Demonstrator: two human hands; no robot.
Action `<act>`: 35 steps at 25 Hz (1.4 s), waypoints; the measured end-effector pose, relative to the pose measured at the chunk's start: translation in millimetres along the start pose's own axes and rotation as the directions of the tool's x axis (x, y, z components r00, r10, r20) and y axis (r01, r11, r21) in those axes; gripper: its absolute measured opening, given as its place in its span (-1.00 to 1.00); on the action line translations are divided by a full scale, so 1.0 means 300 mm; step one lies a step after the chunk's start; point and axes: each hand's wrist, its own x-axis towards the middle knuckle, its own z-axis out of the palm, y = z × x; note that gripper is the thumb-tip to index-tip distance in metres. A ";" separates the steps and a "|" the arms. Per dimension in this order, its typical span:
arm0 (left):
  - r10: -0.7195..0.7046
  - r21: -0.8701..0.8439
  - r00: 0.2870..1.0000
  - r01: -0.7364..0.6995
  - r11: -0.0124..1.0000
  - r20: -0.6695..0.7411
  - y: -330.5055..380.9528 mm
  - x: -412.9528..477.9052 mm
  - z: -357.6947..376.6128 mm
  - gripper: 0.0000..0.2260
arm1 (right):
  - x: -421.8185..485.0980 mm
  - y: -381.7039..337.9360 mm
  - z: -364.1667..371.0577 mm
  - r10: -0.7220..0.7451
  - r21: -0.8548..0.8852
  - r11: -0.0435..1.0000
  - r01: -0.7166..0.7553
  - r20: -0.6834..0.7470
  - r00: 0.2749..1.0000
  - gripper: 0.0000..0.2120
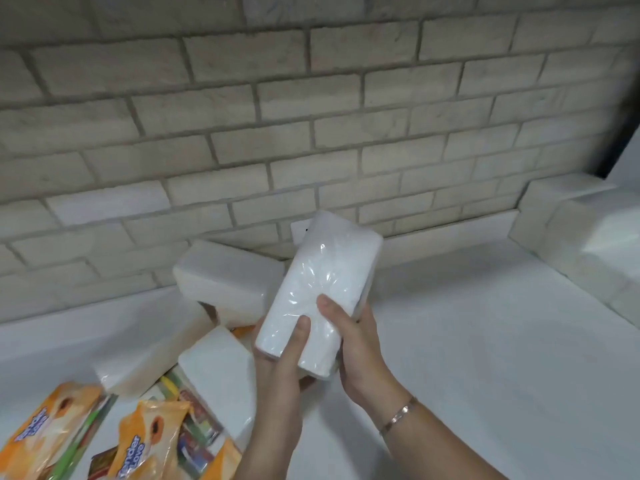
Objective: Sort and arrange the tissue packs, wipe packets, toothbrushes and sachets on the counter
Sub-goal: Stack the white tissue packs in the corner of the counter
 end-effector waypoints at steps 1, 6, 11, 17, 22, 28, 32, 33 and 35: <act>-0.043 -0.032 0.999 0.044 0.998 0.028 -0.018 0.006 0.077 -0.44 | 0.012 -0.033 -0.059 -0.020 0.005 1.000 0.020 -0.034 0.999 -0.40; -0.114 -0.007 0.983 0.116 0.993 0.142 -0.135 0.035 0.359 -0.42 | 0.030 -0.199 -0.318 -0.087 0.019 0.996 0.093 -0.199 0.976 -0.41; -0.154 0.038 0.960 0.149 0.988 0.235 -0.250 0.027 0.669 -0.47 | 0.046 -0.364 -0.582 -0.113 0.013 0.992 0.125 -0.337 0.935 -0.40; -0.228 0.058 0.920 0.221 0.973 0.319 -0.390 -0.008 0.999 -0.54 | 0.069 -0.512 -0.883 -0.114 -0.010 0.992 0.123 -0.464 0.879 -0.37; -0.311 0.030 0.897 0.318 0.948 0.313 -0.523 -0.029 1.236 -0.50 | 0.075 -0.631 -1.126 -0.153 -0.147 0.985 0.093 -0.472 0.868 -0.35; -0.419 0.097 0.842 0.412 0.906 0.339 -0.681 -0.034 1.554 -0.65 | 0.079 -0.745 -1.391 -0.611 -0.778 0.625 0.055 -0.445 0.654 -0.19; -0.477 0.160 0.810 0.450 0.879 0.342 -0.751 -0.010 1.760 -0.71 | 0.116 -0.794 -1.550 -0.640 -0.835 0.550 0.004 -0.419 0.644 -0.45; -0.505 0.202 0.798 0.463 0.863 0.329 -0.782 0.005 1.810 -0.66 | 0.125 -0.812 -1.598 -0.619 -0.835 0.550 -0.026 -0.428 0.659 -0.47; -0.562 0.275 0.765 0.493 0.825 0.314 -0.835 0.040 1.886 -0.52 | 0.136 -0.847 -1.666 -0.575 -0.856 0.512 -0.067 -0.399 0.714 -0.49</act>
